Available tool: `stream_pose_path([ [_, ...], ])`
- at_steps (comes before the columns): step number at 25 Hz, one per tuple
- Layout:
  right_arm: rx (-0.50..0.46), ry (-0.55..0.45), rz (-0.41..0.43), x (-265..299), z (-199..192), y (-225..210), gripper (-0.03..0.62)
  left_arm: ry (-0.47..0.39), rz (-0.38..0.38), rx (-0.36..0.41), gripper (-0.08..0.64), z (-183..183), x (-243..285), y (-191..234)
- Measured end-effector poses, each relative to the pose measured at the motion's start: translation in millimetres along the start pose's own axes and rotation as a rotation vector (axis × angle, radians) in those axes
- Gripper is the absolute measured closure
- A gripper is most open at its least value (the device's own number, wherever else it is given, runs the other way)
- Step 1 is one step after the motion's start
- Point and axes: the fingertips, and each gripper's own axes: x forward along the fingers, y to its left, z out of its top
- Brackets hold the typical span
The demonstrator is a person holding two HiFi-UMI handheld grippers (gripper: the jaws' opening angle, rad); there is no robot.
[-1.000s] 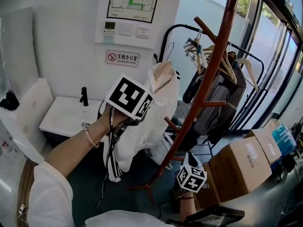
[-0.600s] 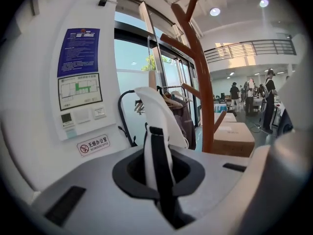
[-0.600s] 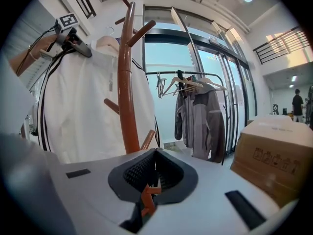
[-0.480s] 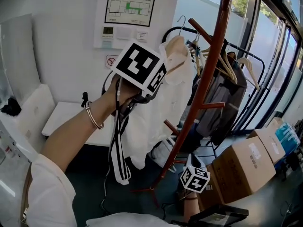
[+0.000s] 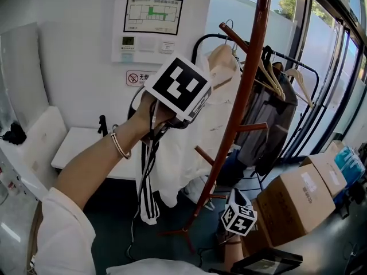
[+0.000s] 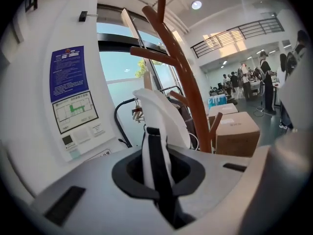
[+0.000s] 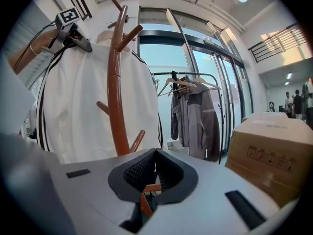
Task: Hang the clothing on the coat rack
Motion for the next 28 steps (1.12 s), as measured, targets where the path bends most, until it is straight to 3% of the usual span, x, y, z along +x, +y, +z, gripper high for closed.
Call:
stream_pose_path([
  [3, 0.003, 0.003, -0.005, -1, -1, -4, 0.569, 0.020, -0.038, 0.016, 0.529, -6, 6, -15],
  [7, 0.011, 0.007, -0.014, -2, -6, -13, 0.569, 0.013, -0.010, 0.055, 0.526, -6, 8, -19],
  [15, 0.013, 0.023, -0.009, -1, -15, -15, 0.569, -0.013, -0.026, 0.045, 0.526, -9, 7, -29],
  [21, 0.012, 0.024, -0.002, 3, -16, -9, 0.569, -0.046, -0.039, 0.118, 0.526, -1, 6, -44],
  [28, 0.021, 0.031, -0.011, 6, -21, -7, 0.569, -0.013, -0.071, 0.127, 0.525, -15, 13, -56],
])
